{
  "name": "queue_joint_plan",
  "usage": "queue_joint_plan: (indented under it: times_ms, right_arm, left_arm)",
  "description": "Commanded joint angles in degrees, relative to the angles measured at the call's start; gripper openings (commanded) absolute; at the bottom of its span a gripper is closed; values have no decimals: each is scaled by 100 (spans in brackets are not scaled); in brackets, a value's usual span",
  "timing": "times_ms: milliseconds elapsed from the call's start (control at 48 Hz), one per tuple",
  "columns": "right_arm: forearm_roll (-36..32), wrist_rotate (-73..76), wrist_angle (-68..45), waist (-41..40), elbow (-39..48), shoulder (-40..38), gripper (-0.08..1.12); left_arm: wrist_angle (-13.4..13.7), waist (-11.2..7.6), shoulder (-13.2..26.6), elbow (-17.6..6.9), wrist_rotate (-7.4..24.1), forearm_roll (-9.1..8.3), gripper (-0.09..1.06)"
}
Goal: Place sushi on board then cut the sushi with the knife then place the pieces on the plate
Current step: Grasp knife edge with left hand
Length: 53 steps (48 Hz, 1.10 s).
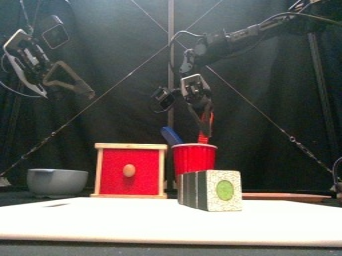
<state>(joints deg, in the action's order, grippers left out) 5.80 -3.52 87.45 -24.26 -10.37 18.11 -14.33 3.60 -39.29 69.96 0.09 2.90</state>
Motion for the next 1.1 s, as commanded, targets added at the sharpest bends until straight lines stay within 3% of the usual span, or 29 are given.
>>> queue_joint_plan:
  times_ms: [21, 396, 1104]
  right_arm:
    - [18, -9, 79, -18, -176, -202, 23]
    - [-9, 18, 281, -62, -448, -756, 24]
    - [-255, -18, -193, 70, 369, -2848, 24]
  left_arm:
    - [-26, 18, 9, -70, -18, 9, -2]
    - [-26, 18, 0, -88, 0, 167, -2]
    - [-88, 18, -510, -211, 0, 167, -2]
